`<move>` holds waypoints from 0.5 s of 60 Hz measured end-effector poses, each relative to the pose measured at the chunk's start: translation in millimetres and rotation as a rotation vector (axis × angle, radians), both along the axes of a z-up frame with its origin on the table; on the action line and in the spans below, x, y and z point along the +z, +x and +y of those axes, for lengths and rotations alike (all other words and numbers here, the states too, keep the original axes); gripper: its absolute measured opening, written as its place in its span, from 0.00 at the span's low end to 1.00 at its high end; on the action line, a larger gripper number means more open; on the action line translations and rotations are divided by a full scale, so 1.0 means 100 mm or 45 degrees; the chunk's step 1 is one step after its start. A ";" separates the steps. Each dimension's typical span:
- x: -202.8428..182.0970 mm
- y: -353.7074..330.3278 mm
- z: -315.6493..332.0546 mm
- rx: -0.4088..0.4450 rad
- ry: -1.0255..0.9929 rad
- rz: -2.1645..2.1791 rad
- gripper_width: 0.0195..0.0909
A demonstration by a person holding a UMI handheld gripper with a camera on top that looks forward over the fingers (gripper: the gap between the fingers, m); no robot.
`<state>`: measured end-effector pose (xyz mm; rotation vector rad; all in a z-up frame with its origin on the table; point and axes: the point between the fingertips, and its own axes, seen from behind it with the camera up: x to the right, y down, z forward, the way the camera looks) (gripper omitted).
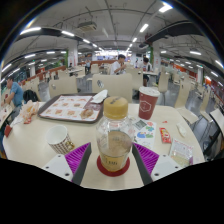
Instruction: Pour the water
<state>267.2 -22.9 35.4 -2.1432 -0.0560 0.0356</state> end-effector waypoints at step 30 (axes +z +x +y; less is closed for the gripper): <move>0.90 -0.53 -1.75 -0.209 -0.174 -0.059 0.92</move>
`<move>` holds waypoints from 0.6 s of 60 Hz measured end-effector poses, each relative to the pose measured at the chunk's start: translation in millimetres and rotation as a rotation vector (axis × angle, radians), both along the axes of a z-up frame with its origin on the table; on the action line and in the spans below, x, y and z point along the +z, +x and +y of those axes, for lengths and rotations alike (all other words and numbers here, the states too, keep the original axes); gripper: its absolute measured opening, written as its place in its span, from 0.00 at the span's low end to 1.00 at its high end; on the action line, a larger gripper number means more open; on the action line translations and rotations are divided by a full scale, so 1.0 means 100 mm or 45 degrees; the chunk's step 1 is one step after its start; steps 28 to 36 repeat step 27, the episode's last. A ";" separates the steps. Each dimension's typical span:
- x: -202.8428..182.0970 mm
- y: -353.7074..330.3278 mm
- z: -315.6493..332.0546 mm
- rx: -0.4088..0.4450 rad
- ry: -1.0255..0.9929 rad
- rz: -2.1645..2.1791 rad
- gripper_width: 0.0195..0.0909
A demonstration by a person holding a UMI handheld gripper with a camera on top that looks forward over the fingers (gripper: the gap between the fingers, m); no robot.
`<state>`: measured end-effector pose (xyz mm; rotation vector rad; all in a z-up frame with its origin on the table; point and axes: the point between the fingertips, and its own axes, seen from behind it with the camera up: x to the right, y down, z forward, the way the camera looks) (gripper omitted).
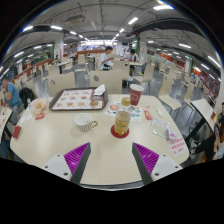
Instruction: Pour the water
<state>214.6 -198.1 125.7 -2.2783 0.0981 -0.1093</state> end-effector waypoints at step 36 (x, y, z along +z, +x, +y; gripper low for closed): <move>0.24 -0.40 -0.47 0.023 0.014 -0.046 0.92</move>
